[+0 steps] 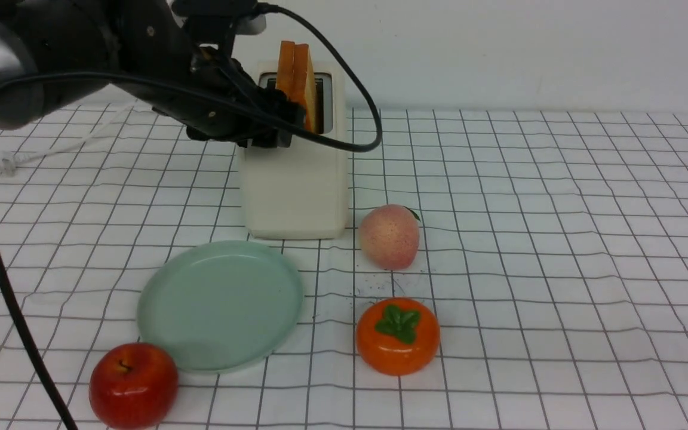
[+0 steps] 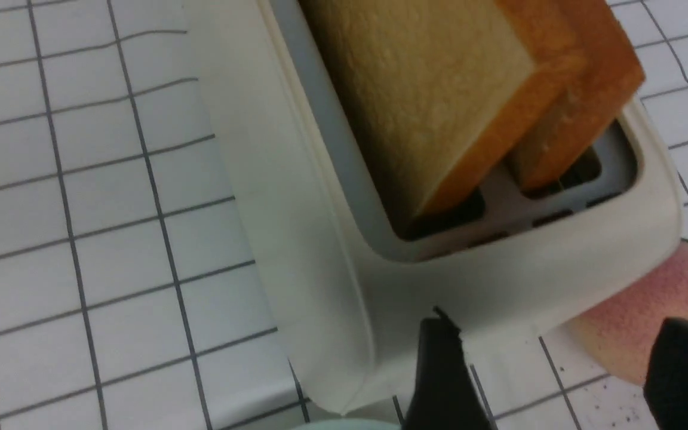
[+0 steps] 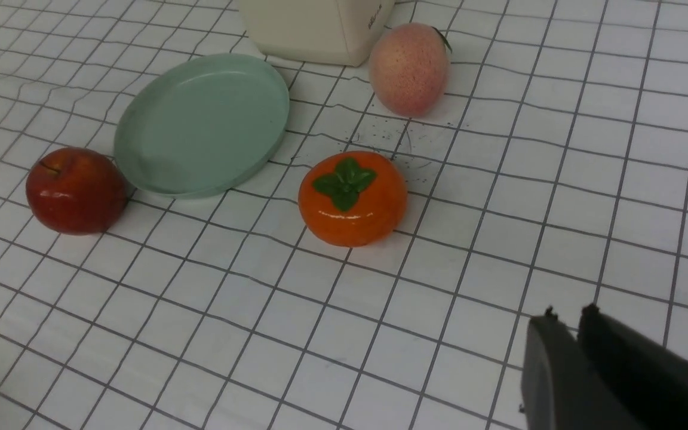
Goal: Take toasted bread from bread machine on white checkered table place on plate.
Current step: 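Reach for a toast slice standing in the toaster with the left gripper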
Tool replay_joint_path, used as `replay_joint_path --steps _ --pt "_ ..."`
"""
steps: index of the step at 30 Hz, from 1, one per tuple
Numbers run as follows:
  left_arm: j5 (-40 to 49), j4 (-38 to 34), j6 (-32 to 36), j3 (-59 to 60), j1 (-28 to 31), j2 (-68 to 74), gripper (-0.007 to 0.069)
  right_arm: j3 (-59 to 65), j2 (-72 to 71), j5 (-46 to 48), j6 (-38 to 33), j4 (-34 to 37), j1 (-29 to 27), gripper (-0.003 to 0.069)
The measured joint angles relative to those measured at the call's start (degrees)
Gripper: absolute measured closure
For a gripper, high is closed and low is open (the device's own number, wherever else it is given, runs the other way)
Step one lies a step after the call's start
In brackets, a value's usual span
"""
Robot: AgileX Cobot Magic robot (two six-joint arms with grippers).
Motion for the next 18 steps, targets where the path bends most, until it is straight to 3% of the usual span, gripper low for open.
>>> replay_joint_path --steps 10,18 --pt "-11.6 1.0 0.9 0.0 0.0 3.2 0.0298 0.0 0.0 0.0 0.0 0.1 0.0 0.058" --pt "-18.3 1.7 1.1 0.0 0.0 3.2 0.0309 0.0 0.0 0.0 0.0 0.7 0.0 0.0574"
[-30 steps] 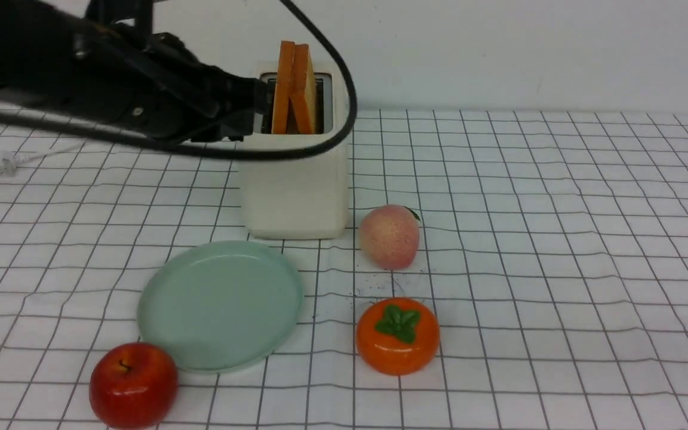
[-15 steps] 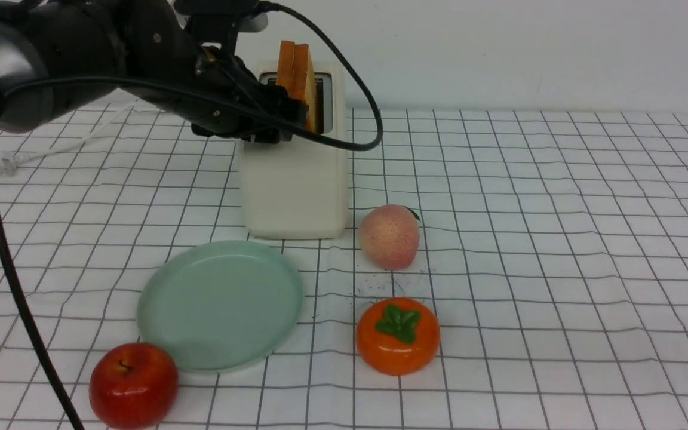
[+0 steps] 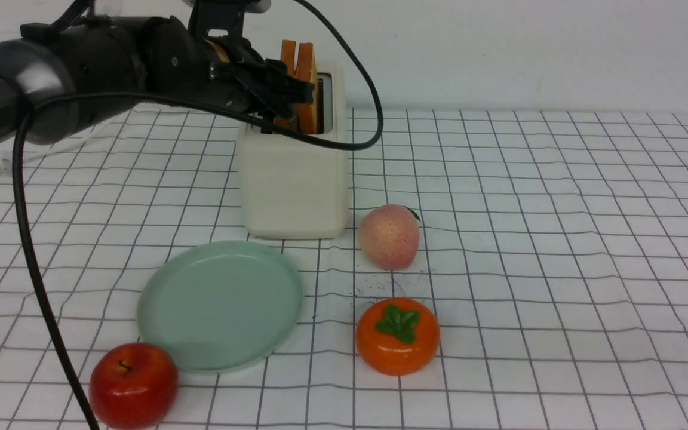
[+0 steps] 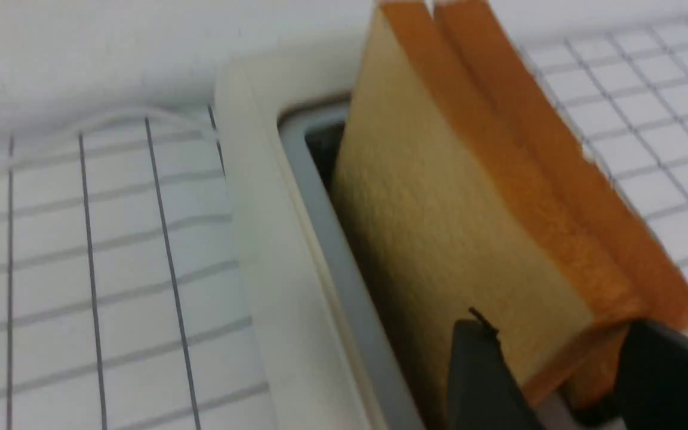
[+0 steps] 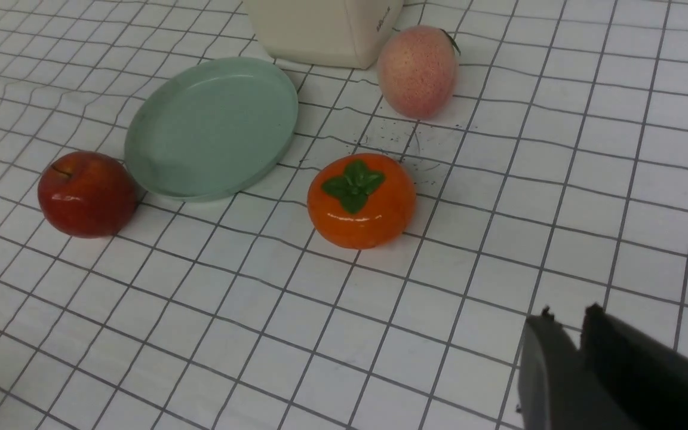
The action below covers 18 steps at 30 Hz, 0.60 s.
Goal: Take toasted bread from bread machine on white checkered table place on plate.
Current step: 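Reach for a toast slice standing in the toaster with the left gripper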
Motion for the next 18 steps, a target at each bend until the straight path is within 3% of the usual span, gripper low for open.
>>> replay_joint_path --steps 12,17,18 --pt "-6.4 0.0 0.0 0.0 0.0 1.9 0.0324 0.0 0.0 0.0 0.0 0.2 0.0 0.0571" --pt "-7.4 0.0 0.0 0.0 -0.1 2.1 0.0435 0.0 0.0 -0.2 0.0 0.4 0.0 0.0571" --pt "-7.7 0.0 0.0 0.0 -0.1 2.1 0.0489 0.0 0.0 -0.2 0.0 0.4 0.0 0.0571"
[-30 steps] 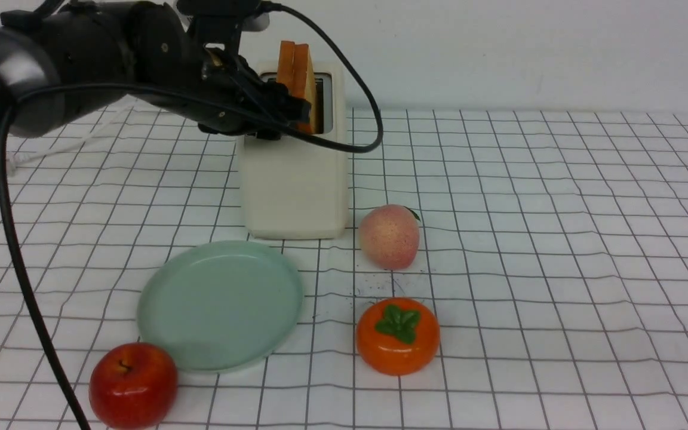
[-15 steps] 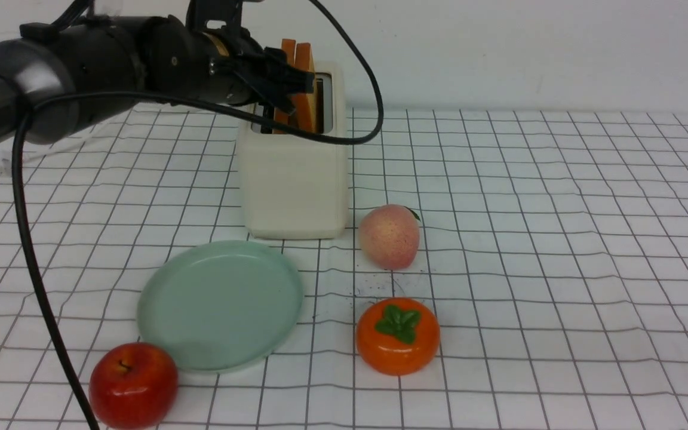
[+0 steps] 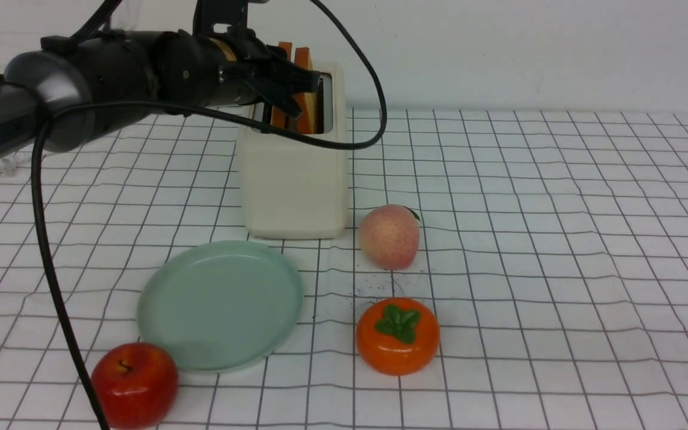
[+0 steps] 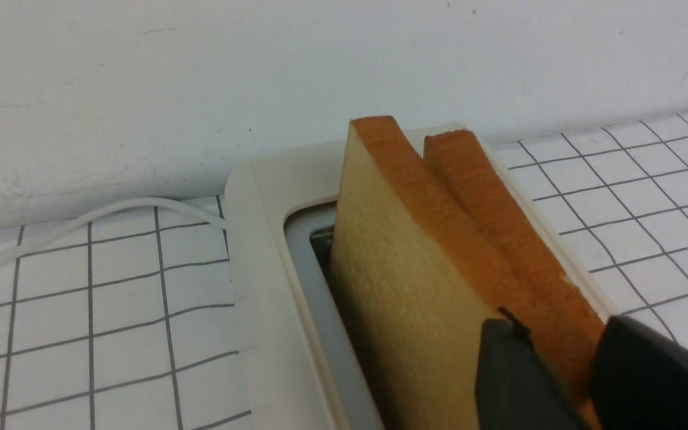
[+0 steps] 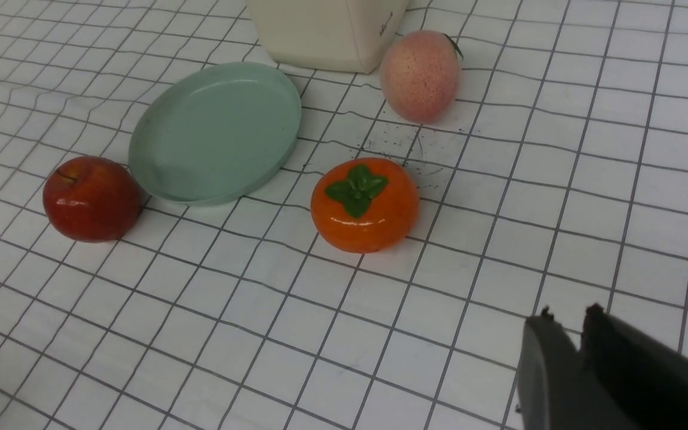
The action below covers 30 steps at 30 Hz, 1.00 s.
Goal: Take toasted bread from bread machine on white checkered table place on plate.
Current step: 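Reach for a toast slice standing in the toaster with the left gripper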
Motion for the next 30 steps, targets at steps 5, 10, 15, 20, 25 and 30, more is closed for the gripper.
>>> replay_joint_path --steps 5,10,15,20,25,30 --pt "-0.3 0.0 0.0 0.0 0.0 0.0 0.063 0.0 0.0 0.0 0.0 0.0 0.0 0.0571" --pt "-0.4 0.0 0.0 0.0 0.0 -0.1 0.0637 0.0 0.0 0.0 -0.1 0.2 0.0 0.0565" --pt "0.1 0.0 0.0 0.0 0.0 -1.4 0.0637 0.0 0.0 0.0 -0.2 0.2 0.0 0.0564" --pt "0.1 0.0 0.0 0.0 0.0 -4.9 0.0637 0.0 0.0 -0.2 -0.2 0.2 0.0 0.0564" --pt "0.0 0.0 0.0 0.0 0.0 -6.5 0.0637 0.0 0.0 -0.2 -0.2 0.2 0.0 0.0561" --pt "0.1 0.0 0.0 0.0 0.0 -7.4 0.0637 0.0 0.0 -0.2 -0.2 0.2 0.0 0.0556"
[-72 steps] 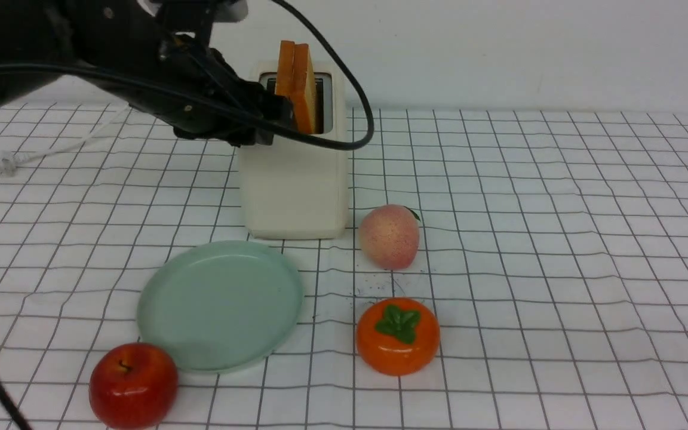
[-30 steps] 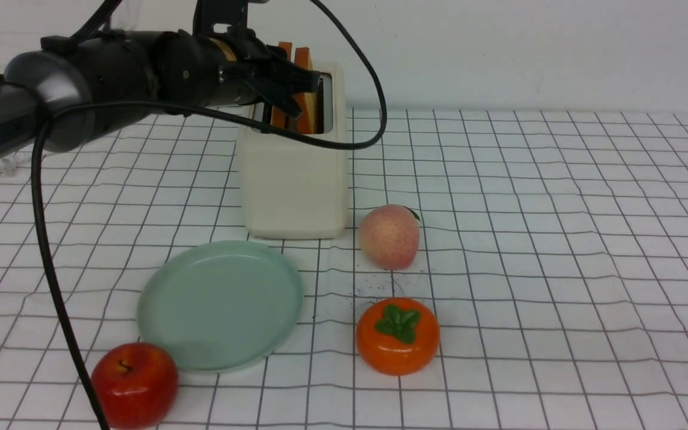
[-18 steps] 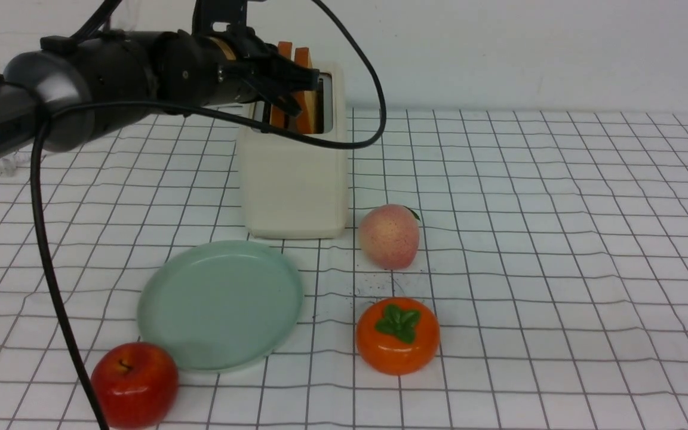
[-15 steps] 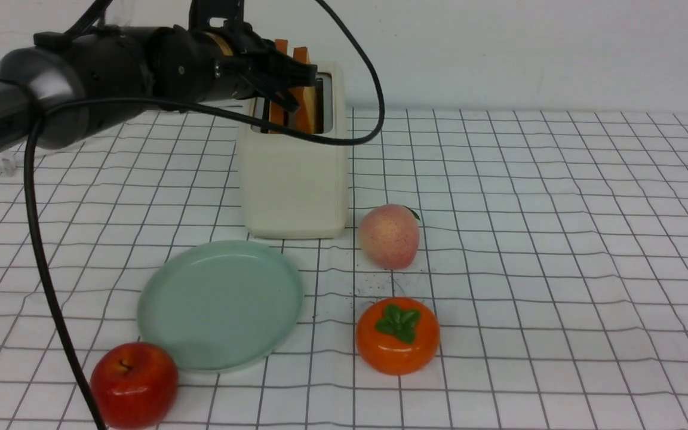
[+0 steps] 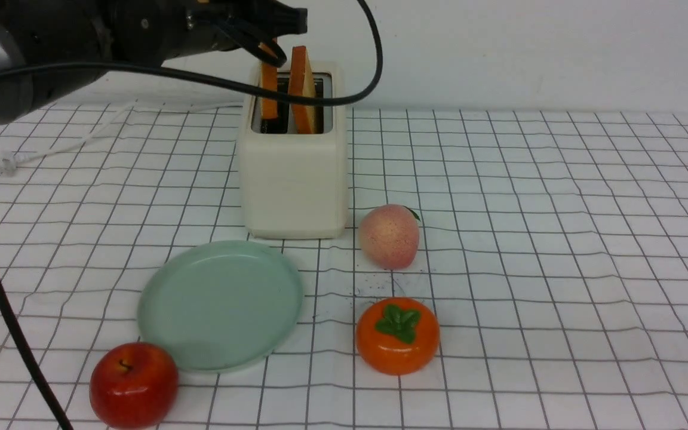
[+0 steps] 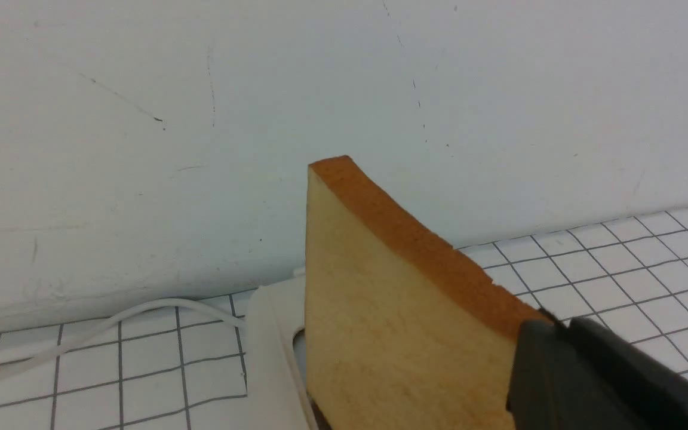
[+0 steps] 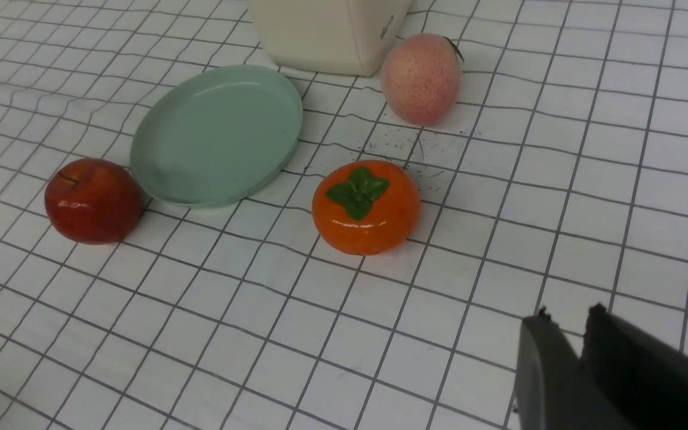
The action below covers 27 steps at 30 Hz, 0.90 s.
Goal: Take toasted bread from bread machine on white checkered table place on plate.
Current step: 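Reach for a toast slice standing in the toaster with the left gripper, then place the slice of bread on the plate with the left gripper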
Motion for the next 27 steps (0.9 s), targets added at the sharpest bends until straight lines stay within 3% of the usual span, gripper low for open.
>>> replay_joint_path --steps 15,23,27 --pt "5.2 0.0 0.0 0.0 0.0 -5.5 0.0637 0.0 0.0 -0.1 0.0 0.0 0.0 0.0554" --pt "33.2 -1.4 0.0 1.2 0.1 -17.6 0.0637 0.0 0.0 -0.4 0.0 0.0 0.0 0.0549" --pt "39.3 -1.9 0.0 6.9 0.1 -22.1 0.0637 0.0 0.0 -0.4 0.0 0.0 0.0 0.0545"
